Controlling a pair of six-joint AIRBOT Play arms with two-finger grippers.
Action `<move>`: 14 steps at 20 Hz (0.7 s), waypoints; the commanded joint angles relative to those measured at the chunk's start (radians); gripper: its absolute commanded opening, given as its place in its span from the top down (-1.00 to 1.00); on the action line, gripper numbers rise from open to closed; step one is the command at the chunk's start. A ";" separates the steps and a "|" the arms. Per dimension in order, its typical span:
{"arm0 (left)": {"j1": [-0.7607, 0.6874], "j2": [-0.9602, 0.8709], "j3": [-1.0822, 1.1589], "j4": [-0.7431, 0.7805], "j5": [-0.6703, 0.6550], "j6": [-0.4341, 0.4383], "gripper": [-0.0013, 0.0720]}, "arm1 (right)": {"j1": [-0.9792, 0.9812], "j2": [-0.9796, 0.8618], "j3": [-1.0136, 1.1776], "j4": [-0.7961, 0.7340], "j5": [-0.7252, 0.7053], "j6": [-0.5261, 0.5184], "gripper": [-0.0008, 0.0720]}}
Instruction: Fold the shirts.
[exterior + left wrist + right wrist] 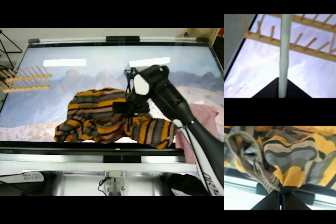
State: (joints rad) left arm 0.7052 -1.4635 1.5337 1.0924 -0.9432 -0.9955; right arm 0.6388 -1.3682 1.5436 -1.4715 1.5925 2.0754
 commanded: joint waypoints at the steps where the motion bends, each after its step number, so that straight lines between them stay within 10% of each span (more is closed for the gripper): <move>1: -0.146 0.139 0.000 -0.087 -0.123 -0.012 0.84 | 0.000 0.001 0.001 -0.088 0.010 -0.029 0.82; 7: -0.594 0.330 -0.063 0.060 -0.526 -0.042 0.84 | -0.064 0.001 0.001 -0.160 0.008 -0.107 0.82; 14: -1.178 0.693 -0.481 0.328 -0.642 -0.201 0.84 | -0.209 0.001 0.001 -0.150 -0.008 -0.261 0.82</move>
State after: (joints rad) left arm -0.2512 -0.9115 1.2041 1.2984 -1.5200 -1.1103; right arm 0.4728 -1.3682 1.5436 -1.6207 1.5902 1.8900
